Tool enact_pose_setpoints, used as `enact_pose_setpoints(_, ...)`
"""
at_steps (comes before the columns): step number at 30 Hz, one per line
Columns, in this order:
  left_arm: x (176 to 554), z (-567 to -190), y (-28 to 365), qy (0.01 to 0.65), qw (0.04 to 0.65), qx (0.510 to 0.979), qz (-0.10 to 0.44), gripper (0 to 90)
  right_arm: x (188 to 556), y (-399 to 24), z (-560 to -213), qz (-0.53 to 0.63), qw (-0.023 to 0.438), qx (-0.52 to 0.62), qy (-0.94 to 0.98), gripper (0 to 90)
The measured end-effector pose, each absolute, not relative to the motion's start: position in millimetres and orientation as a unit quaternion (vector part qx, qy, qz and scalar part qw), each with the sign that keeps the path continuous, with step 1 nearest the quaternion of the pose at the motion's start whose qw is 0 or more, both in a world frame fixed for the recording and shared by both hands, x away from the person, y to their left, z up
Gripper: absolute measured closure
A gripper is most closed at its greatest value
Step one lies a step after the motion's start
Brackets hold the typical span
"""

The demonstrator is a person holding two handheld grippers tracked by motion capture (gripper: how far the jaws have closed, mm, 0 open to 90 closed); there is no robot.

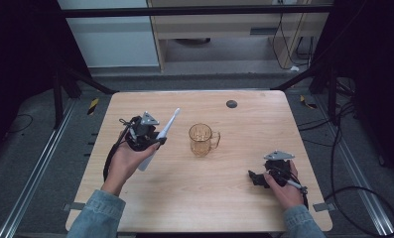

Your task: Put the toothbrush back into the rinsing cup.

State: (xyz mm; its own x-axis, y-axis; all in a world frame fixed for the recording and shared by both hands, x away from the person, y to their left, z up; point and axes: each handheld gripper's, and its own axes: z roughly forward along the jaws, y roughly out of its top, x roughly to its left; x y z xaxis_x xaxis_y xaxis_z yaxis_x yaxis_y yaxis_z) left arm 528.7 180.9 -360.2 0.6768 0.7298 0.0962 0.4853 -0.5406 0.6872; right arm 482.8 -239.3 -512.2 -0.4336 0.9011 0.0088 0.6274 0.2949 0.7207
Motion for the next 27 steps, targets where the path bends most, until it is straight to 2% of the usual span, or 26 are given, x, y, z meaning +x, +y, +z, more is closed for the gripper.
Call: enact_pose_setpoints(27,547,-340,157,0.349,0.361,0.841,0.199,66.9,483,-239,-512,0.333,0.205,0.491,0.778,0.4)
